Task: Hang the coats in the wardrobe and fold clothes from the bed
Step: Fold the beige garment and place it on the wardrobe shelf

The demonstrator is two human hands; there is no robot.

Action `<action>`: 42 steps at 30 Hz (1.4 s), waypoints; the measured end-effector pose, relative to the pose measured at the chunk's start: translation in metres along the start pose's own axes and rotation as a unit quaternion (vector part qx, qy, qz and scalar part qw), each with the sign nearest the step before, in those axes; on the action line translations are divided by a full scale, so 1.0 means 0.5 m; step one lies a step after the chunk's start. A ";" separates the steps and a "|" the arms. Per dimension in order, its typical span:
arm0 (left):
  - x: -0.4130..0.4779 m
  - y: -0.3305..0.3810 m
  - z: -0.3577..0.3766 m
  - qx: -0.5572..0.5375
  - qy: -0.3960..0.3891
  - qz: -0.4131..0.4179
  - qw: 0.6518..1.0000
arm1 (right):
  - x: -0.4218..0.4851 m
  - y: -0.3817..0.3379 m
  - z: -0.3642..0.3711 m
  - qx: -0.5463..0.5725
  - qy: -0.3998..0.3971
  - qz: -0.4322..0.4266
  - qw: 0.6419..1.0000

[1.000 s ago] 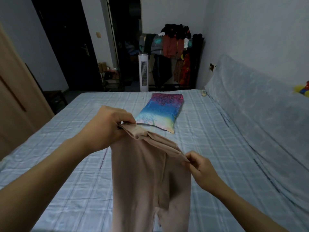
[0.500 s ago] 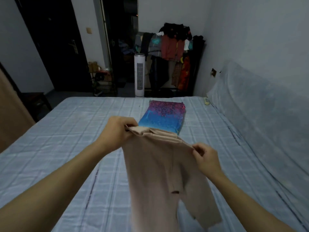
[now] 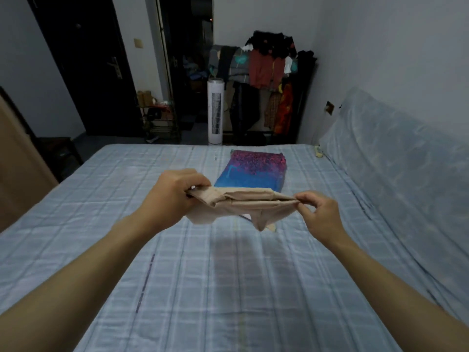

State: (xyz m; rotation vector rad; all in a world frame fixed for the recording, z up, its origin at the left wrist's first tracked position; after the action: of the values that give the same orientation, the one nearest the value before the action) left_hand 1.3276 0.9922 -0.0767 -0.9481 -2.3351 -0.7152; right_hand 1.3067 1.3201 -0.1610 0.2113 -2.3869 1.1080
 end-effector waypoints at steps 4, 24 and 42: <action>-0.159 0.031 0.079 0.005 -0.046 -0.021 0.999 | -0.144 0.057 0.038 -0.031 -0.060 0.008 0.998; -0.916 0.289 0.396 -0.061 -0.376 -0.211 0.900 | -0.888 0.249 0.146 -0.039 -0.328 0.070 0.941; -0.769 0.177 0.508 -0.116 -0.298 -0.248 0.915 | -0.748 0.298 0.197 -0.056 -0.255 0.182 0.948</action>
State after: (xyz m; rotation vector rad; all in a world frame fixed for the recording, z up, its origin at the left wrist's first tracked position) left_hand 1.5663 1.0287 -0.4791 -0.7357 -3.1508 -1.0282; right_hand 1.5430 1.3193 -0.5015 0.0118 -3.0354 1.1812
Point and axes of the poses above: each hand's wrist, its own x-axis towards the middle knuckle, its own z-axis out of the palm, y = z × x, the point moved 2 cm from there along x, towards the middle knuckle, and after that the axes turned 4 degrees about z, right-handed, at the moved point
